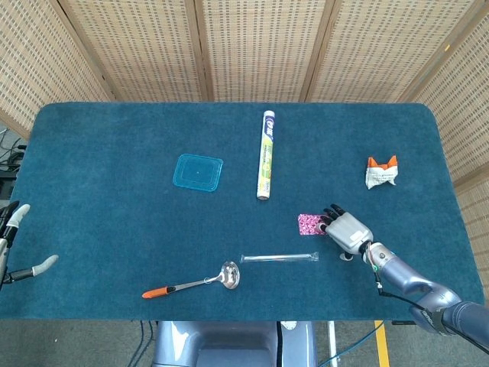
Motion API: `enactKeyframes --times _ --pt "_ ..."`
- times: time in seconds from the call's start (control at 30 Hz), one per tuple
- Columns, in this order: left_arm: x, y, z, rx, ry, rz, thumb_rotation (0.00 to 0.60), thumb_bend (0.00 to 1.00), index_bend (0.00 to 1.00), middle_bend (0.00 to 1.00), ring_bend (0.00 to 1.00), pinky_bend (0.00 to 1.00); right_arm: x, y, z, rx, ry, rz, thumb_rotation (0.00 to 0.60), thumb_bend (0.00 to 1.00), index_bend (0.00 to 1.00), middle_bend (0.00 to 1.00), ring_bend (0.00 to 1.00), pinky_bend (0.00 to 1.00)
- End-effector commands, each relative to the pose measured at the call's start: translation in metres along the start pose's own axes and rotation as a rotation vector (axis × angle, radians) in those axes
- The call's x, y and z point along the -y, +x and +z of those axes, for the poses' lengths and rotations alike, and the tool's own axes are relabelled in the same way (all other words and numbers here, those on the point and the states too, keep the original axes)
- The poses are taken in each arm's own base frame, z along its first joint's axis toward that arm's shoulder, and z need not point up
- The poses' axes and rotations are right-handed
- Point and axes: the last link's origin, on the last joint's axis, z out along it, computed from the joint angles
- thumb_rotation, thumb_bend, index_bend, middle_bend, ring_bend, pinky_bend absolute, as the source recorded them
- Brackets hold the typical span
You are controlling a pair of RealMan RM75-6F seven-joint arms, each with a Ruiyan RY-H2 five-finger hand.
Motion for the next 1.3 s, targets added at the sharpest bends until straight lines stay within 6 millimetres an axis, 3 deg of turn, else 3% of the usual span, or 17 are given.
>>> enactKeyframes --times 0.03,0.57,0.83,1.07,1.3 --pt "0.000 0.000 0.001 -0.001 -0.001 -0.001 0.202 0.00 0.02 0.00 0.00 0.00 -0.003 -0.001 -0.002 0.003 -0.009 -0.005 0.600 0.21 0.21 0.17 0.00 0.00" --pt "-0.002 0.000 0.002 0.000 -0.006 0.000 0.201 0.00 0.02 0.00 0.00 0.00 -0.020 -0.009 -0.014 0.023 -0.064 -0.022 0.600 0.21 0.22 0.18 0.00 0.00" --pt "-0.002 -0.002 0.001 0.003 -0.007 -0.003 0.201 0.00 0.02 0.00 0.00 0.00 -0.008 0.003 -0.011 -0.004 -0.022 -0.035 0.600 0.21 0.22 0.18 0.00 0.00" --pt "0.004 -0.002 0.000 0.001 0.008 -0.005 0.202 0.00 0.02 0.00 0.00 0.00 0.003 0.015 0.004 -0.004 0.010 -0.043 0.600 0.21 0.22 0.18 0.00 0.00" --pt "0.006 -0.003 -0.001 0.008 0.016 -0.007 0.204 0.00 0.02 0.00 0.00 0.00 0.010 0.017 0.012 0.000 0.026 -0.045 0.600 0.21 0.22 0.18 0.00 0.00"
